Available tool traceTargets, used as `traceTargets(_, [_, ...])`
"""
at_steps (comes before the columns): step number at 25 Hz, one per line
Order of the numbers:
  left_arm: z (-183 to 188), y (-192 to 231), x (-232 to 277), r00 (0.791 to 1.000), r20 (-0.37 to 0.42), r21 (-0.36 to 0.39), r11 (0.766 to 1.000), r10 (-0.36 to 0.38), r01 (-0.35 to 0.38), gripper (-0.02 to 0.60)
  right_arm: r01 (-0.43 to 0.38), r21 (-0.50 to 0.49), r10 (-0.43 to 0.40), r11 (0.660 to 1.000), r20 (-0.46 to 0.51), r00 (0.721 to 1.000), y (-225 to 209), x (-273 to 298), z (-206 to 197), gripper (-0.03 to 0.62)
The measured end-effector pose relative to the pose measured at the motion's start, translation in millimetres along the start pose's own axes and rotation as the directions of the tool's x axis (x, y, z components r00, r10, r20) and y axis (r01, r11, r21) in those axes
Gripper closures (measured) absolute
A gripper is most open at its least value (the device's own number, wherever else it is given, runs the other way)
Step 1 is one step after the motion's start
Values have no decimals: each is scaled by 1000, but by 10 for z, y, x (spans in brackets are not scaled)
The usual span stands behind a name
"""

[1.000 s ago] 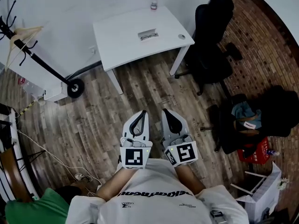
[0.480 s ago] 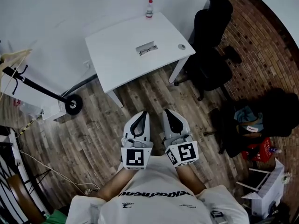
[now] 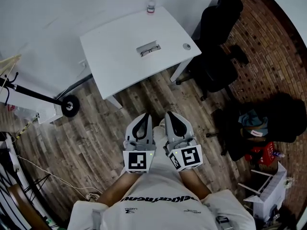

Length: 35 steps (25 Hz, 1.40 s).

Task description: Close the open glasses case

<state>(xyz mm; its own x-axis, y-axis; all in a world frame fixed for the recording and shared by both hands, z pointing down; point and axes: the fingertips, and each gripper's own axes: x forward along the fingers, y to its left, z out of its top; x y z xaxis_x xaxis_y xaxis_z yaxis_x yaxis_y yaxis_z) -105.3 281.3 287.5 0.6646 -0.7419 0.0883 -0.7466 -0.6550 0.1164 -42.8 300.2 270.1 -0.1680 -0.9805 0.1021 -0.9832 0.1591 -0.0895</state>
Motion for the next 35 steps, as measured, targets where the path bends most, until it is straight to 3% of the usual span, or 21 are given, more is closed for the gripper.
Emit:
traceTargets(9, [-42,330,1162,996,-2,41,996,85,-85,584,-71,0,71,997,5,997,-737,967,28,594])
traceTargets(13, [62,536,1699,988,-3,37,988,153,-153,584,-121,7,121,993,9,993,-1059,1447,167,594])
traceTargets(23, [98,770,2879,969,-55,12,971,240,-239,584,-211,31,211,977,-29,977,-1815,2434,269,594])
traceTargets(35, [-232,1015,3584,934,-176,-38,946,310,-321,584,-281,62,286,958,-99,953,-2309,3094,14,594])
